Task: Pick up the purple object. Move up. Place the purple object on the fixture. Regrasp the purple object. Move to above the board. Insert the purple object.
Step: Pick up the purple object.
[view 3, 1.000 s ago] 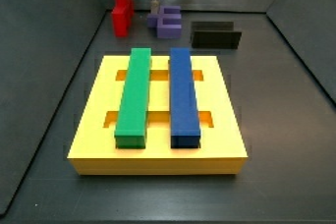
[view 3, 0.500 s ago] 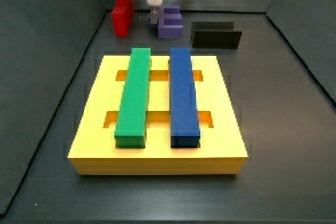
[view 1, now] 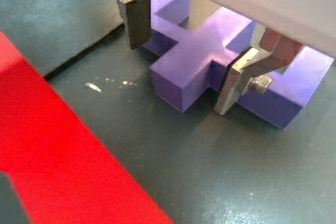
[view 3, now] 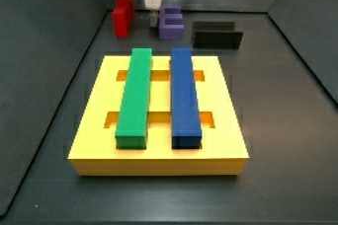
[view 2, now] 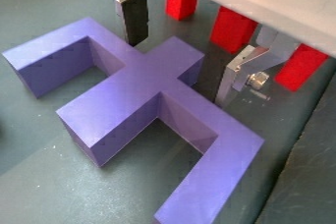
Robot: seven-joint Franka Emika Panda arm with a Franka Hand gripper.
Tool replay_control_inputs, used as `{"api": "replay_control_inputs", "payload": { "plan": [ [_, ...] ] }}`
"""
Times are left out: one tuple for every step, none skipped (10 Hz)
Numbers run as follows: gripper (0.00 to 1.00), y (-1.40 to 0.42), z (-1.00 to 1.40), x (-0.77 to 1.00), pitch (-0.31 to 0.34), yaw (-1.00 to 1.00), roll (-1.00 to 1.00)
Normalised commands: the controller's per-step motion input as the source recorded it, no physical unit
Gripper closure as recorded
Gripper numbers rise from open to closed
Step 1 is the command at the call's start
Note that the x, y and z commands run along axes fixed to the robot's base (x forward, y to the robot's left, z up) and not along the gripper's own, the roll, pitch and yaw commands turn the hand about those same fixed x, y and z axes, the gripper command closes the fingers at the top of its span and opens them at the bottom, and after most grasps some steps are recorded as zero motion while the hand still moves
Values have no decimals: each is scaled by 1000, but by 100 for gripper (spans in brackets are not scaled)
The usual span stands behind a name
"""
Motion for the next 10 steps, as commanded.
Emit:
{"api": "replay_control_inputs", "payload": {
  "plan": [
    [0, 0, -191, 0, -44, -60, -111],
    [0, -3, -111, 0, -30, 0, -100],
    [0, -77, -103, 0, -34, 0, -87],
    [0, 0, -146, 0, -61, 0, -129],
    [0, 0, -111, 0, -64, 0, -111],
    [0, 0, 0, 0, 0, 0, 0],
    [100, 0, 0, 0, 0, 0, 0],
    [100, 0, 0, 0, 0, 0, 0],
    [100, 0, 0, 0, 0, 0, 0],
    [100, 0, 0, 0, 0, 0, 0]
  ]
}}
